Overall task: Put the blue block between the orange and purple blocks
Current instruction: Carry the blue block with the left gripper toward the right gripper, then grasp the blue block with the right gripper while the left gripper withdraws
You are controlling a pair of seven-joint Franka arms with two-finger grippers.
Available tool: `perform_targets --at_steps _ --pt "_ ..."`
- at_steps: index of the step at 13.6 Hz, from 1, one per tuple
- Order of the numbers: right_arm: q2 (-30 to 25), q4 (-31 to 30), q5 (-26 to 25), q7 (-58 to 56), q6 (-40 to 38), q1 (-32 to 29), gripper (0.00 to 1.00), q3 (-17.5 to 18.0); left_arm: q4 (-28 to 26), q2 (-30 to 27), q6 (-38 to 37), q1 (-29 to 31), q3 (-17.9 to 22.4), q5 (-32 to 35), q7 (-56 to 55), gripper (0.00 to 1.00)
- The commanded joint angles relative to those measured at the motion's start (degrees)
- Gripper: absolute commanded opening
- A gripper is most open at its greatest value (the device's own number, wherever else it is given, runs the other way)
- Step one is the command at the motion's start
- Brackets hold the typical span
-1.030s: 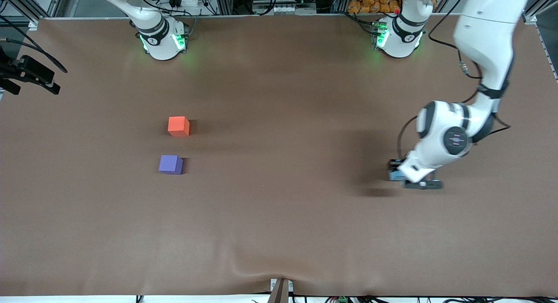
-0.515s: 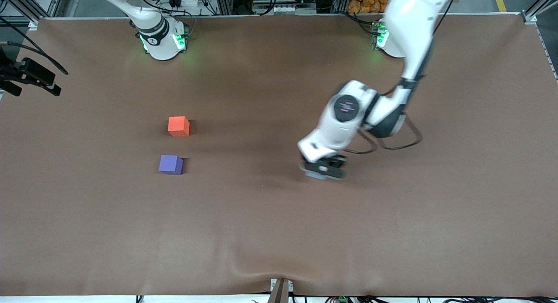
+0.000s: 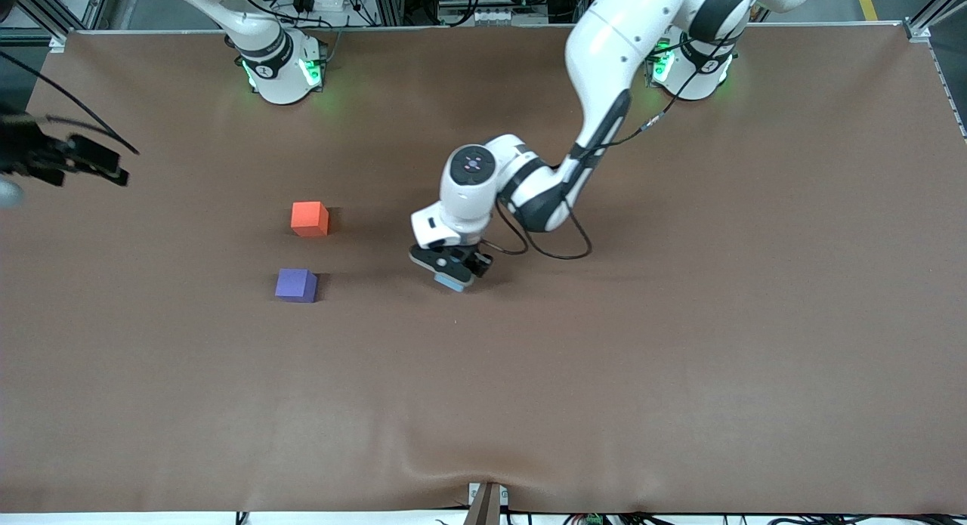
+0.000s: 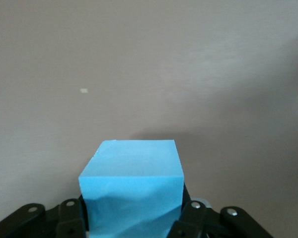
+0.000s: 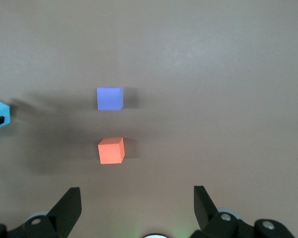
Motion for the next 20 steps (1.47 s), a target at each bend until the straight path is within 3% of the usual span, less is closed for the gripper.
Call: perform_targets --at_steps 1,3,5,7,11,14,18,20 --pt "2.6 1.5 0.7 -0.8 -1.1 0.7 1.0 0.8 3.1 1.8 1.4 -1.9 0.5 0.3 -1.6 0.3" --pt "4.1 1.5 0.7 -0.8 -0.4 1.5 1.0 0.8 3.1 2.1 2.4 -3.1 0.5 0.3 -3.1 1.0" --pt "6.3 1.5 0.7 -0.8 2.2 1.4 1.0 0.8 3.0 0.6 0.4 -4.2 0.7 0.3 -3.9 1.0" --pt "7.5 1.3 0.8 -0.7 4.1 2.3 1.0 0.8 3.0 -2.6 -6.7 -4.2 0.8 0.4 -6.4 1.0" --pt "10.1 1.4 1.1 0.3 8.0 5.3 1.0 0.8 1.7 -12.9 -15.4 -0.8 2.9 0.9 -13.1 1.0" --pt "12.8 1.3 8.7 7.3 10.6 7.5 1.0 0.8 0.9 -21.3 -22.9 9.1 4.4 1.2 -12.3 1.0" --pt "16.3 1.0 8.3 16.0 16.0 16.5 1.0 0.7 0.1 -30.7 -37.0 25.3 3.7 0.2 -10.0 1.0" --pt "19.4 0.7 8.3 17.0 18.2 20.3 1.0 0.7 -0.2 -33.9 -39.5 31.9 3.6 0.0 -5.6 1.0"
